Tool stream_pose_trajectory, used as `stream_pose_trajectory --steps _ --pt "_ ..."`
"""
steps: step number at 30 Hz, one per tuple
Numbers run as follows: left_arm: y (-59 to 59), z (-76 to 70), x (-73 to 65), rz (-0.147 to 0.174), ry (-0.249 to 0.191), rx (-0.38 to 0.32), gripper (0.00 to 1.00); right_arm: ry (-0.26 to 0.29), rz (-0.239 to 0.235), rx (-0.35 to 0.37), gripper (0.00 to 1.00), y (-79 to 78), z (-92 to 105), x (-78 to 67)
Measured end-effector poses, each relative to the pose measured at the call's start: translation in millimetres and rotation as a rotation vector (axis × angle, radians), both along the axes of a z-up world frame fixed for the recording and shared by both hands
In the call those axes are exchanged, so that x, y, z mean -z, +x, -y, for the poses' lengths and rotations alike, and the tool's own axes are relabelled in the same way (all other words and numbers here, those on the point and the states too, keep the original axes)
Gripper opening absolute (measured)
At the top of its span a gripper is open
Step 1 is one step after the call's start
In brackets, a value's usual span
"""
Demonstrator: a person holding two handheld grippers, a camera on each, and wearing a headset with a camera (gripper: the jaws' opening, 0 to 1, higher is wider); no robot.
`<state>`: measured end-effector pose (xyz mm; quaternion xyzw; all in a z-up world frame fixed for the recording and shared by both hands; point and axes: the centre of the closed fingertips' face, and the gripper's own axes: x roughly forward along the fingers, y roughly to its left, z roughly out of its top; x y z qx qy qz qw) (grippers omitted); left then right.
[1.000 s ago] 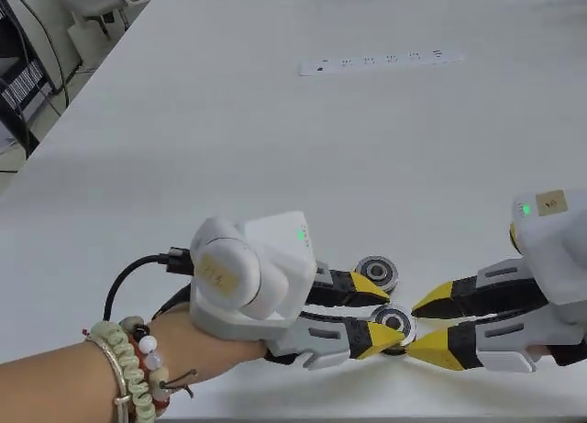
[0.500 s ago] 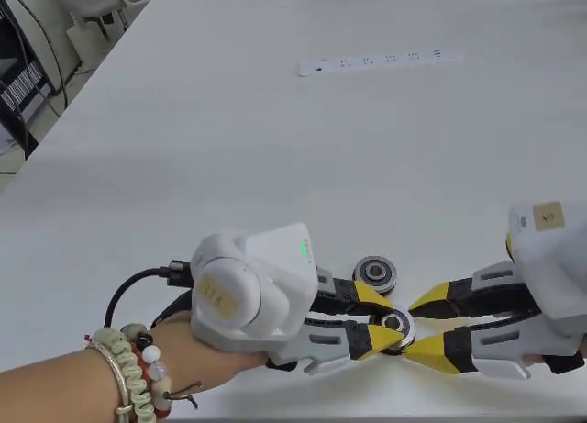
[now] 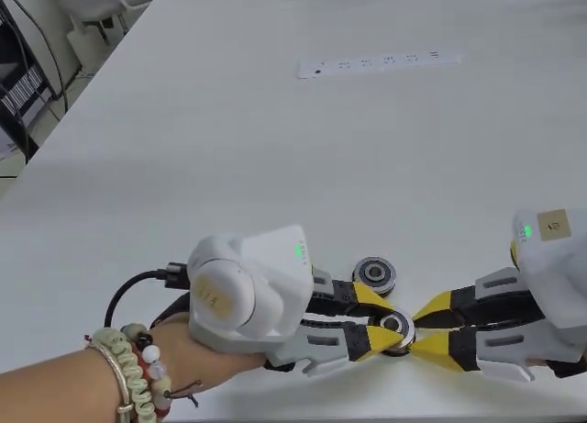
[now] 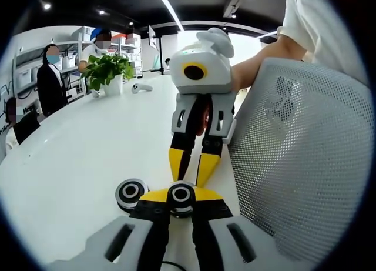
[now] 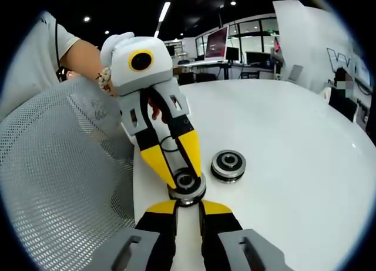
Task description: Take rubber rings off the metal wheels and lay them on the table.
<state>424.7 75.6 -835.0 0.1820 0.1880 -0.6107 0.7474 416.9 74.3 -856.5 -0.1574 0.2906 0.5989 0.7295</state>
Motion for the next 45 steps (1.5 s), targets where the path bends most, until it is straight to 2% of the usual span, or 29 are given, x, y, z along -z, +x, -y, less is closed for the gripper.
stream_pose_trajectory --steps 3,5,11,14,15,16,18,22,24,28,32,34,45 --pt "0.2 -0.2 -0.3 0.002 -0.003 0.0 0.08 0.001 -0.01 0.006 0.07 -0.6 0.6 0.0" --pt "0.3 -0.4 -0.5 0.002 -0.005 0.0 0.08 -0.002 -0.006 0.014 0.0 0.7 2.4 0.5" --pt "1.3 -0.6 -0.6 0.001 -0.006 0.0 0.08 0.0 -0.013 0.035 0.0 2.1 2.9 0.1" --pt "1.9 -0.6 -0.7 0.001 -0.006 -0.001 0.08 0.025 -0.096 0.106 0.0 4.1 3.5 -0.8" --pt "1.9 -0.4 -0.8 -0.002 -0.007 -0.003 0.08 0.044 -0.161 0.149 0.0 4.1 3.1 -2.3" --pt "1.9 -0.4 -0.8 -0.009 -0.008 -0.003 0.08 0.052 -0.197 0.168 0.0 4.5 4.4 -2.1" --pt "2.2 -0.4 -0.8 -0.012 -0.008 -0.003 0.08 0.082 -0.24 0.195 0.0 5.8 5.2 -2.3" --pt "2.4 -0.2 -0.7 -0.011 -0.009 -0.003 0.08 0.1 -0.343 0.26 0.0 6.3 7.0 -1.0" --pt "2.8 -0.1 -0.5 -0.01 -0.01 -0.003 0.08 0.106 -0.352 0.268 0.0 8.1 7.8 -1.2" --pt "2.7 0.8 -0.6 -0.009 -0.011 0.0 0.08 0.124 -0.422 0.308 0.0 6.0 8.1 -2.1" --pt "3.2 0.7 -0.3 -0.017 -0.009 -0.007 0.08 0.156 -0.465 0.34 0.0 5.8 8.9 -3.7" --pt "3.6 0.6 -0.5 -0.025 -0.005 -0.012 0.08 0.171 -0.473 0.355 0.0 7.5 10.0 -5.4" --pt "1.6 -4.9 0.2 -0.02 0.022 -0.007 0.07 0.227 -0.504 0.369 0.0 7.0 4.7 -14.3"
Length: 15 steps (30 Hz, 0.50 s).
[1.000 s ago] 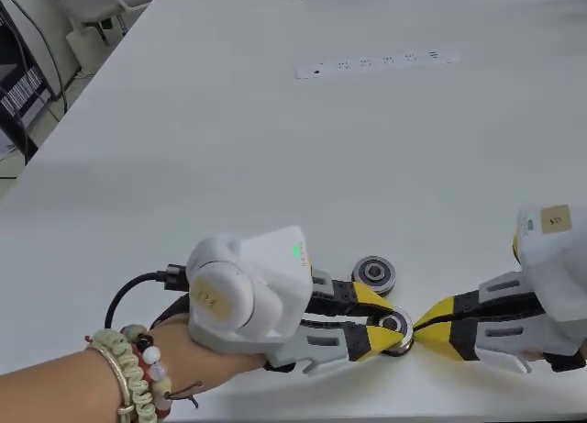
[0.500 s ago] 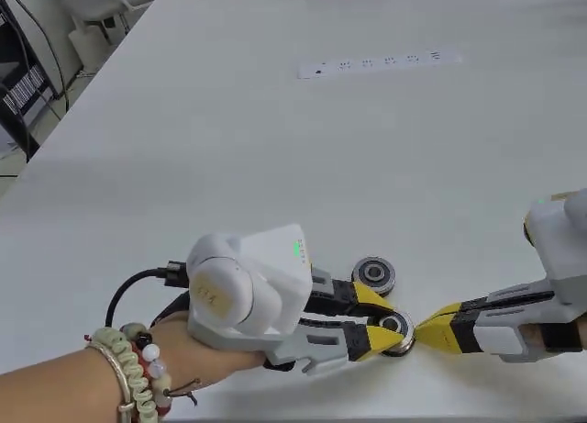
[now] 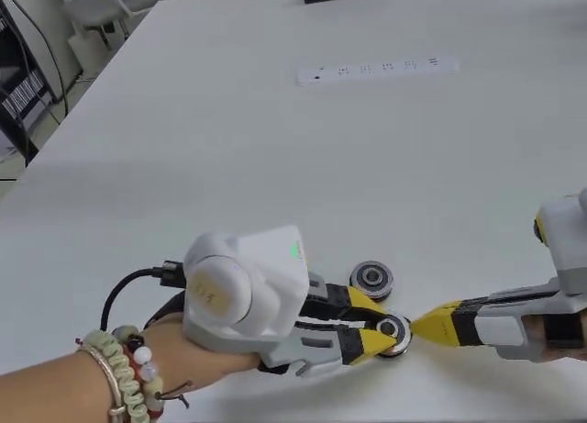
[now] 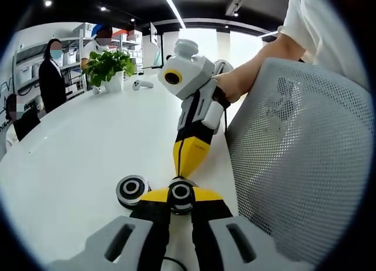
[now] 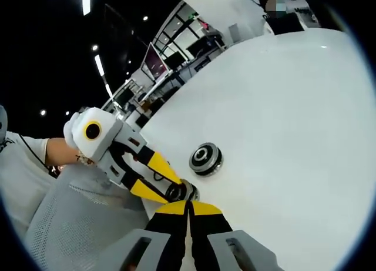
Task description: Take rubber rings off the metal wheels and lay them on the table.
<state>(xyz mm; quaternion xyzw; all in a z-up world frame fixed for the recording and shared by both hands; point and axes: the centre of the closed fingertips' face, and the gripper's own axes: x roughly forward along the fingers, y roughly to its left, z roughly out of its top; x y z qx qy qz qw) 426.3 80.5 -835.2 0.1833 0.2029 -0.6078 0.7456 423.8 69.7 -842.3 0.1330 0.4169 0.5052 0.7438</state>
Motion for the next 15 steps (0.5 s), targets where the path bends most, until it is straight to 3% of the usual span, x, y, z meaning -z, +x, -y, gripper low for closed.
stream_pose_trajectory --steps 7,15 --pt "-0.3 0.3 0.1 0.007 0.005 0.001 0.07 0.033 -0.045 0.026 0.0 -0.1 -0.1 -0.5" --pt "-0.8 0.5 0.0 0.015 0.006 0.008 0.07 0.042 -0.064 0.036 0.0 0.4 -0.1 -0.2"
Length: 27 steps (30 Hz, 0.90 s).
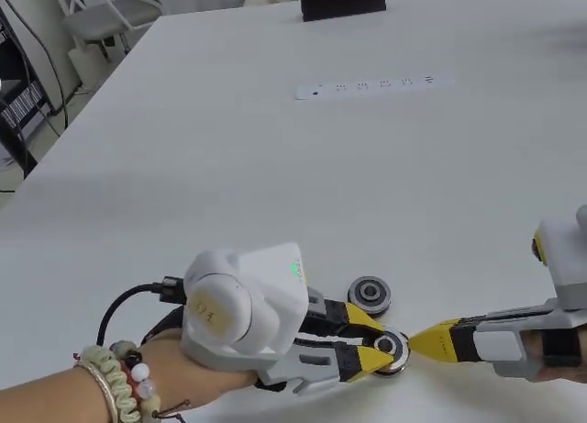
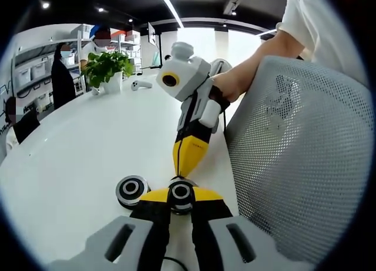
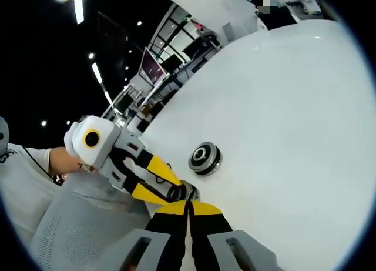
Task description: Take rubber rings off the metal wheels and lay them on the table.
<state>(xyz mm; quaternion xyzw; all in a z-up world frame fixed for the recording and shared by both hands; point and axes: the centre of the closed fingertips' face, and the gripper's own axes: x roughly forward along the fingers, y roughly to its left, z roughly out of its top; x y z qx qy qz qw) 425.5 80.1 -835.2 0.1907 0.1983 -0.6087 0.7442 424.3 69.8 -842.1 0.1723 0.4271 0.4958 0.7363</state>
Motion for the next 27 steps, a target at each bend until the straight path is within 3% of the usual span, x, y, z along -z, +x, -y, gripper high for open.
stream_pose_trajectory --steps 3,5,27 --pt "-0.2 -0.1 0.0 0.003 0.004 0.003 0.07 0.003 -0.024 -0.001 0.0 -2.4 -1.2 -2.1" --pt "-0.2 -0.1 -0.1 0.01 0.009 0.009 0.07 -0.025 0.014 -0.018 0.0 -0.9 -2.8 -1.2" --pt "-1.8 0.8 -1.0 0.043 0.022 0.044 0.07 -0.044 0.069 -0.073 0.0 -2.3 -8.1 -9.6"
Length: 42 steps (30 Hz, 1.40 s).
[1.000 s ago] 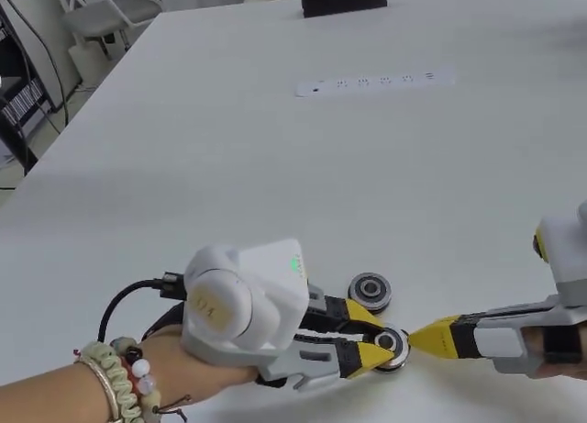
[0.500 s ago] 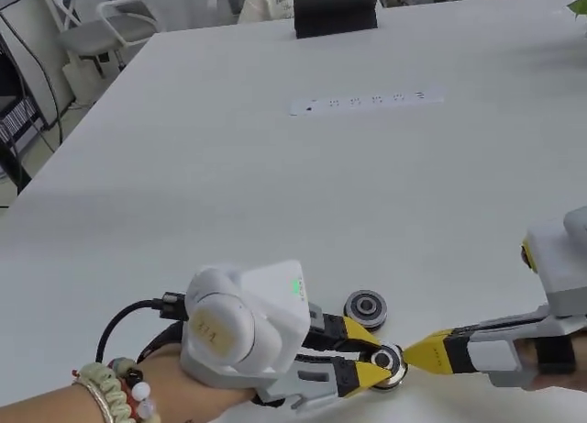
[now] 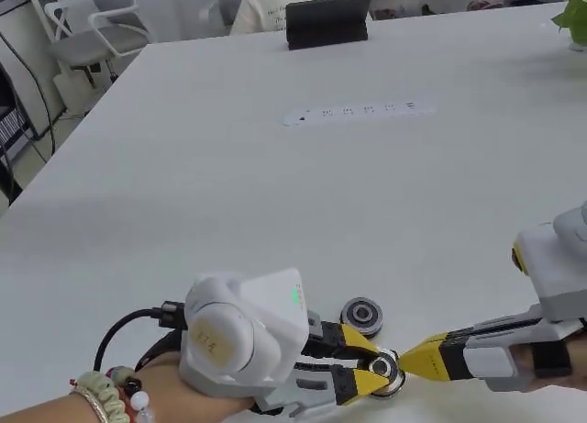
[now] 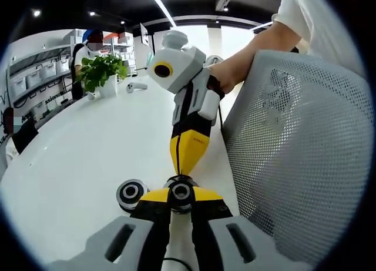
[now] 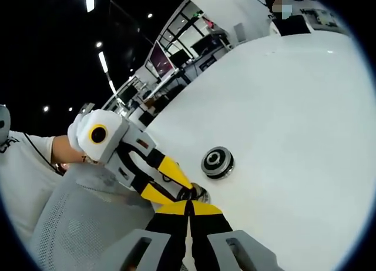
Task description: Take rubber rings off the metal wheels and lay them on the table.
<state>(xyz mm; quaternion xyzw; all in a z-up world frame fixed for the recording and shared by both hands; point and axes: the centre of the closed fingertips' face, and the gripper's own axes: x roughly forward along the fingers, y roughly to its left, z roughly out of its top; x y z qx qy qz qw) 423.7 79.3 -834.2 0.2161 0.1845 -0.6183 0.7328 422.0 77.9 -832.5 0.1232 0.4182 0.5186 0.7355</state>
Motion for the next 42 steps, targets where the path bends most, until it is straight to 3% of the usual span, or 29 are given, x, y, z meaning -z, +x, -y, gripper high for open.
stream_pose_trajectory --steps 11,23,26,27,28,32,36,38,42 --pt "-0.5 1.5 0.3 0.024 0.016 0.006 0.07 -0.008 0.02 -0.015 0.0 -1.9 -0.2 -2.3" --pt "0.2 3.0 1.4 0.021 0.02 -0.004 0.07 0.018 0.02 -0.035 0.0 -5.2 -5.4 -6.4" --pt "0.5 5.4 2.7 0.001 0.014 -0.016 0.07 0.059 0.029 -0.053 0.0 -6.7 -10.4 -13.0" --pt "0.1 5.9 2.4 0.005 0.014 -0.013 0.07 0.051 0.03 -0.053 0.0 -6.2 -9.6 -12.3" --pt "0.1 5.9 2.3 0.006 0.015 -0.014 0.07 0.006 0.068 -0.057 0.0 -2.5 -5.5 -5.9" --pt "0.3 5.7 1.9 0.002 -0.002 -0.028 0.07 0.002 0.05 -0.06 0.0 -6.8 -4.8 -0.8" --pt "1.8 6.0 2.0 -0.058 -0.025 -0.056 0.07 -0.018 0.058 -0.053 0.0 -3.3 -1.8 3.5" --pt "0.9 6.5 1.7 -0.044 -0.018 -0.046 0.07 -0.02 0.065 -0.052 0.0 -2.1 -1.6 3.2" --pt "0.9 7.6 1.3 -0.051 -0.01 -0.05 0.07 -0.025 0.068 -0.049 0.0 -1.0 0.6 4.2"
